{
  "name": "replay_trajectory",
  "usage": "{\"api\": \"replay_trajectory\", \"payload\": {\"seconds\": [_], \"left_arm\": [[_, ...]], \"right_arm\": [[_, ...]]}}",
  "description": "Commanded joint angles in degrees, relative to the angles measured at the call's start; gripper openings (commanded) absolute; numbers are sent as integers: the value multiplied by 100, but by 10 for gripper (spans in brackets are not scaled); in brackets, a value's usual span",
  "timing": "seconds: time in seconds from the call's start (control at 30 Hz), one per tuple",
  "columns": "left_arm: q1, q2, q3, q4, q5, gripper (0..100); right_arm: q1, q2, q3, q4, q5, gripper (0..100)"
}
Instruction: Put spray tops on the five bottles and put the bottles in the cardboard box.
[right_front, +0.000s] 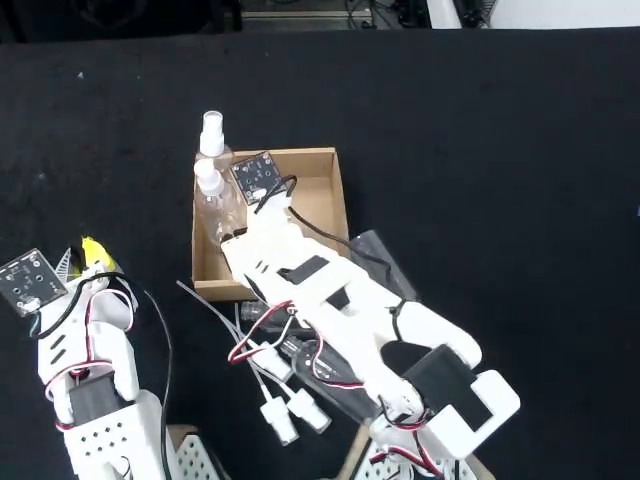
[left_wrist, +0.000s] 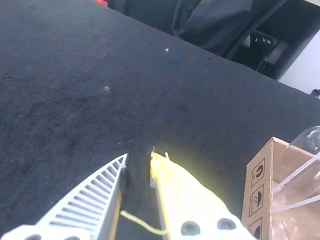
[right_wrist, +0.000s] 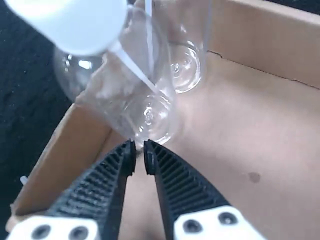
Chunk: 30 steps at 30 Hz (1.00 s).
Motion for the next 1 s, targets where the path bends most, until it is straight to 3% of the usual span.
{"api": "replay_trajectory", "payload": {"seconds": [0.0,0.4,0.77,0.97], "left_arm": [[66,18,127,9,-18,65],[66,18,127,9,-18,65],[66,18,127,18,-18,66],[66,-18,127,176,-167,66]], "right_arm": [[-70,4,-374,-176,-26,11],[-70,-136,-338,62,0,11],[220,-2167,-365,2101,26,17],[1020,-3477,-796,4097,1310,129]]}}
